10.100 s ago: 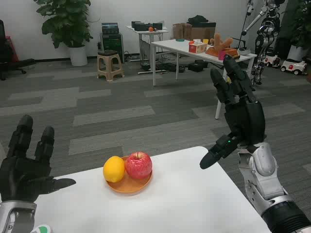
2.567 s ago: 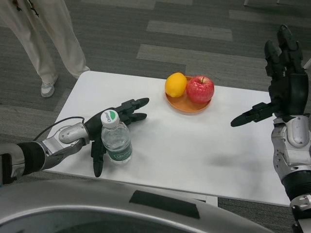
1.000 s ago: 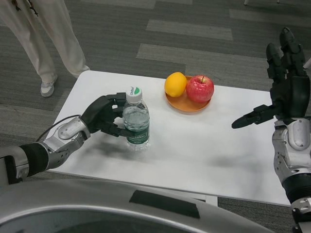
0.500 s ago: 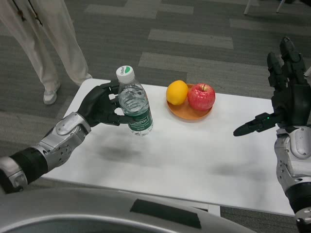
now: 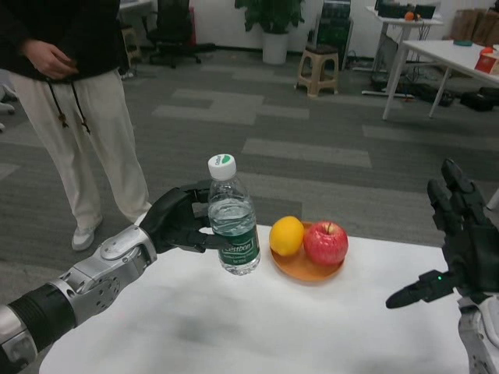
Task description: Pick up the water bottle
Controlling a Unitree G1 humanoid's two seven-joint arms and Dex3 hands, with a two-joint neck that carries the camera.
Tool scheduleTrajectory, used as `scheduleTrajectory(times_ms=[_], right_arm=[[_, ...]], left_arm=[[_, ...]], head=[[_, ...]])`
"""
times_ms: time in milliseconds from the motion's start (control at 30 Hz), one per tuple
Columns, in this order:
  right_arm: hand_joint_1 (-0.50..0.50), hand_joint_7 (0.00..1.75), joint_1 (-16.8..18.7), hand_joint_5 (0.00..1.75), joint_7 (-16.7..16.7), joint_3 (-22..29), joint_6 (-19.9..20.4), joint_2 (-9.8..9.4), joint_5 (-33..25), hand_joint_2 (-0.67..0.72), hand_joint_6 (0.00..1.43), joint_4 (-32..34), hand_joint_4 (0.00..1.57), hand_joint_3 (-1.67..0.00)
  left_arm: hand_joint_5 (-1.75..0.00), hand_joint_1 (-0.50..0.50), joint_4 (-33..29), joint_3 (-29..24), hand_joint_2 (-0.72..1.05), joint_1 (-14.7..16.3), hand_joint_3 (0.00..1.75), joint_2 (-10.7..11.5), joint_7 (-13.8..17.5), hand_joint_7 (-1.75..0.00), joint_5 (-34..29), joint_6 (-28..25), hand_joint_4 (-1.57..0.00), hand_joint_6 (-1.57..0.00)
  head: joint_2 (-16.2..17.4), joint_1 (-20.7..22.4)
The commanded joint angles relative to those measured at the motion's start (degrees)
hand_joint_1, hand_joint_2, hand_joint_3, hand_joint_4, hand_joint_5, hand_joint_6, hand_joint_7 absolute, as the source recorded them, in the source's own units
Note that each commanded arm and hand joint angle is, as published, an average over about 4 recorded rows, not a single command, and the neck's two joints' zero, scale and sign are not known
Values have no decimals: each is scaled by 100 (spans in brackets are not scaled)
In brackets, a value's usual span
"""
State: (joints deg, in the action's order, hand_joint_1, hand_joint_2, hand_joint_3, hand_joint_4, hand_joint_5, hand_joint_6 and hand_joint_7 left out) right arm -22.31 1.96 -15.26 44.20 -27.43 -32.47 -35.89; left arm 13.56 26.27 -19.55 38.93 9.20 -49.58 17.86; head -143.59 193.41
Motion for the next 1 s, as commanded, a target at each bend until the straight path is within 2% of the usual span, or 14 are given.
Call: scheduleTrajectory(times_ms=[33, 167, 400, 833, 1000], right_arm=[[-50, 7, -72, 0, -29, 25, 1, -10, -57, 28, 0, -72, 0, 0], [-50, 9, -72, 0, -29, 43, 5, -19, -57, 30, 0, -85, 0, 0], [-50, 7, -72, 0, -29, 71, 5, -39, -53, 33, 0, -94, 0, 0], [-50, 7, -72, 0, -29, 65, 1, -105, -57, 34, 0, -160, 0, 0], [-50, 7, -98, 0, -29, 58, 1, -105, -57, 34, 0, -199, 0, 0]], left_arm=[[-175, -50, -114, -283, 105, -249, 46, 89, -6, -147, 107, -107, -157, -115], [-175, -50, -143, -460, 105, -319, 52, 89, -8, -147, 274, -211, -157, -115], [-175, -50, -222, -751, 105, -322, 52, 80, -14, -154, 489, -296, -157, -114], [-175, -50, -613, -1124, 105, -260, 52, 141, -6, -154, 894, -846, -157, -113], [-175, -50, -683, -1212, 105, -260, 61, 141, -10, -154, 959, -907, -157, -113]], head=[[-142, -88], [-194, -150], [-240, -298], [-281, -470], [-302, -483]])
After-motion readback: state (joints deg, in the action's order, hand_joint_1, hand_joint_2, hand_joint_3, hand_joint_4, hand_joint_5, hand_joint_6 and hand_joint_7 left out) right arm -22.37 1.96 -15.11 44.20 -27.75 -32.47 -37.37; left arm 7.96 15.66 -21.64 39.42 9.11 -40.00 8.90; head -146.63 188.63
